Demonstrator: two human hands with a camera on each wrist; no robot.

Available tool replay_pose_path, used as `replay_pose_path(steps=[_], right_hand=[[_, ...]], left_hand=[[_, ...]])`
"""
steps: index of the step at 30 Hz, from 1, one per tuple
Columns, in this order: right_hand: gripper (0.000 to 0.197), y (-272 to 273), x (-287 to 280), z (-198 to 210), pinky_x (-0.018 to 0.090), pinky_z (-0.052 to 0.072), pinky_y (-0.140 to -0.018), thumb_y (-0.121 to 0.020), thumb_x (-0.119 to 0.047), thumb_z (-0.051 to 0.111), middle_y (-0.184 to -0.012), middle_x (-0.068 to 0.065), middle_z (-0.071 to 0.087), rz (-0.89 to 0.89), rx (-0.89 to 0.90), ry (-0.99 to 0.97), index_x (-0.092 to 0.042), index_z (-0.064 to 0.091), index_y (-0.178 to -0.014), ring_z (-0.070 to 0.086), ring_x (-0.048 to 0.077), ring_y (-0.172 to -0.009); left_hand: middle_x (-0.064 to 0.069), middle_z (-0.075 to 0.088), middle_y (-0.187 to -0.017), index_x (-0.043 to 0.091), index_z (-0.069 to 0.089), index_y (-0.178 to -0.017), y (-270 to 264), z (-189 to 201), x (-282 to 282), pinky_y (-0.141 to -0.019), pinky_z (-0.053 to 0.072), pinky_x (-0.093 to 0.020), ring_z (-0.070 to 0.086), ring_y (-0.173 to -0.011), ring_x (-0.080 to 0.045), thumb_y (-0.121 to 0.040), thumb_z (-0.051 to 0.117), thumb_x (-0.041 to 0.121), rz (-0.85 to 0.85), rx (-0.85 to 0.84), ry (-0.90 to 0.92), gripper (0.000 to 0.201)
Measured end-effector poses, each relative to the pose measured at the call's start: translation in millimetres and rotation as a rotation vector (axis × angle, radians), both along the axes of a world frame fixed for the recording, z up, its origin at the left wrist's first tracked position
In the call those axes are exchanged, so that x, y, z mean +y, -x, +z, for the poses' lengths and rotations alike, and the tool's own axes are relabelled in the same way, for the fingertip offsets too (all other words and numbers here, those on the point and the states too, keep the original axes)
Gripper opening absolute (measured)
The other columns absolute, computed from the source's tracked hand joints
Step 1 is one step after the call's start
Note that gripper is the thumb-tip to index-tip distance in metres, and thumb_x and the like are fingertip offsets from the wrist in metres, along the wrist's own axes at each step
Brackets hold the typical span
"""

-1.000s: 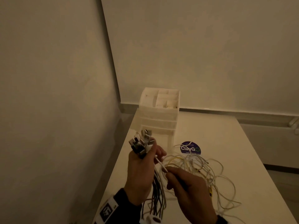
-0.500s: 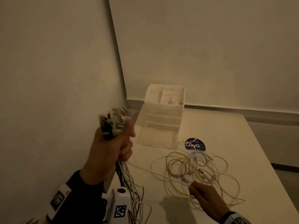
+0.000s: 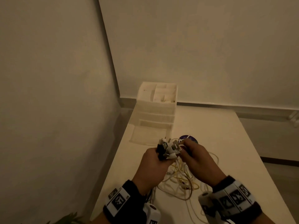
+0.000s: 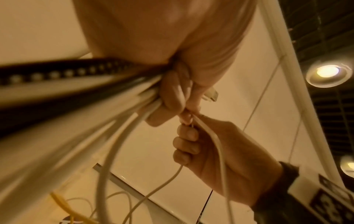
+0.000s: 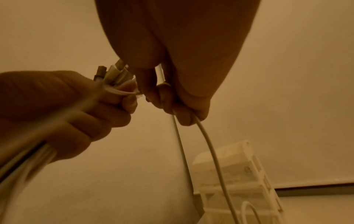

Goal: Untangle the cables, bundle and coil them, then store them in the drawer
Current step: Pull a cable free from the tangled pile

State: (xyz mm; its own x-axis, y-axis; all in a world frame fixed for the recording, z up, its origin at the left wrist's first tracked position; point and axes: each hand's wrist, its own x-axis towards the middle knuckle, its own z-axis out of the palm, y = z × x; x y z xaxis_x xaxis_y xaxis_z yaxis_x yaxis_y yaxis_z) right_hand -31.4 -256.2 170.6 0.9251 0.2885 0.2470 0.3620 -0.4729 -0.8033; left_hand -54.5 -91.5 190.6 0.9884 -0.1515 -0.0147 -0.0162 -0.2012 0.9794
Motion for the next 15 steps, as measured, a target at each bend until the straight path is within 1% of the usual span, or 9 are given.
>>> replay_pose_path(steps=[2, 3, 5, 6, 8, 10, 12, 14, 15], right_hand=[[0.023, -1, -2, -2, 0.02, 0.038, -0.056, -0.099, -0.019, 0.045, -0.062, -0.006, 0.054, 0.017, 0.006, -0.023, -0.025, 0.053, -0.078, 0.048, 0.007, -0.057], [0.027, -1, -3, -3, 0.021, 0.038, -0.057, -0.101, -0.02, 0.042, -0.063, -0.006, 0.054, 0.029, 0.01, -0.035, -0.029, 0.052, -0.077, 0.047, 0.007, -0.057], [0.031, 1, -6, -7, 0.022, 0.039, -0.057, -0.101, -0.025, 0.039, -0.064, -0.005, 0.054, 0.047, 0.014, -0.021, -0.038, 0.05, -0.076, 0.047, 0.007, -0.058], [0.03, 1, -8, -11, 0.023, 0.04, -0.057, -0.102, -0.026, 0.038, -0.065, -0.004, 0.055, 0.052, 0.016, -0.004, -0.039, 0.051, -0.078, 0.048, 0.007, -0.057], [0.025, 2, -11, -19, 0.029, 0.042, -0.057, -0.102, -0.024, 0.038, -0.068, 0.002, 0.056, 0.059, 0.01, -0.007, -0.033, 0.054, -0.084, 0.049, 0.013, -0.059], [0.024, 0, -10, -26, 0.031, 0.042, -0.058, -0.102, -0.021, 0.039, -0.069, 0.004, 0.055, 0.067, -0.035, -0.016, -0.028, 0.052, -0.083, 0.049, 0.014, -0.06], [0.024, -6, -7, -32, 0.025, 0.04, -0.058, -0.102, -0.021, 0.039, -0.067, 0.0, 0.054, 0.076, -0.059, -0.003, -0.026, 0.05, -0.08, 0.049, 0.013, -0.06], [0.025, -13, -7, -44, 0.016, 0.037, -0.056, -0.102, -0.025, 0.038, -0.066, -0.003, 0.053, 0.085, -0.052, 0.056, -0.025, 0.047, -0.078, 0.049, 0.012, -0.059], [0.026, -16, -8, -51, 0.015, 0.035, -0.055, -0.102, -0.026, 0.037, -0.065, -0.004, 0.052, 0.086, -0.039, 0.082, -0.026, 0.044, -0.077, 0.048, 0.012, -0.059]], left_hand=[[0.016, 0.051, -0.041, 0.017, 0.067, -0.09, -3, 1, -5, -0.046, 0.038, -0.005, 0.049, -0.04, 0.008, -0.088, 0.067, 0.009, -0.012, -0.007, 0.048, 0.008], [0.019, 0.053, -0.041, 0.015, 0.068, -0.092, -4, 2, -7, -0.046, 0.038, -0.005, 0.049, -0.04, 0.008, -0.087, 0.067, 0.009, -0.011, -0.009, 0.074, 0.007], [0.019, 0.052, -0.041, 0.014, 0.068, -0.086, -7, 6, -7, -0.046, 0.036, -0.006, 0.048, -0.04, 0.008, -0.087, 0.068, 0.009, 0.015, -0.028, 0.096, 0.005], [0.018, 0.051, -0.04, 0.015, 0.067, -0.079, -10, 8, -5, -0.045, 0.035, -0.006, 0.047, -0.039, 0.006, -0.086, 0.068, 0.007, 0.04, -0.041, 0.12, 0.011], [0.014, 0.046, -0.039, 0.021, 0.065, -0.067, -17, 13, 2, -0.042, 0.033, -0.013, 0.04, -0.035, 0.002, -0.086, 0.068, 0.006, 0.115, -0.051, 0.184, 0.024], [0.01, 0.039, -0.04, 0.02, 0.067, -0.065, -22, 17, 11, -0.042, 0.029, -0.019, 0.032, -0.033, -0.007, -0.086, 0.069, 0.012, 0.149, -0.071, 0.219, 0.022], [0.005, 0.034, -0.042, 0.015, 0.066, -0.068, -24, 23, 19, -0.042, 0.026, -0.021, 0.026, -0.034, -0.01, -0.085, 0.069, 0.011, 0.18, -0.104, 0.28, 0.018], [0.001, 0.028, -0.043, 0.001, 0.06, -0.072, -26, 30, 24, -0.04, 0.024, -0.02, 0.022, -0.034, -0.01, -0.085, 0.067, 0.005, 0.218, -0.118, 0.384, 0.015], [0.0, 0.026, -0.043, -0.002, 0.057, -0.072, -25, 36, 27, -0.04, 0.023, -0.019, 0.02, -0.034, -0.01, -0.083, 0.066, 0.006, 0.226, -0.131, 0.435, 0.016]])
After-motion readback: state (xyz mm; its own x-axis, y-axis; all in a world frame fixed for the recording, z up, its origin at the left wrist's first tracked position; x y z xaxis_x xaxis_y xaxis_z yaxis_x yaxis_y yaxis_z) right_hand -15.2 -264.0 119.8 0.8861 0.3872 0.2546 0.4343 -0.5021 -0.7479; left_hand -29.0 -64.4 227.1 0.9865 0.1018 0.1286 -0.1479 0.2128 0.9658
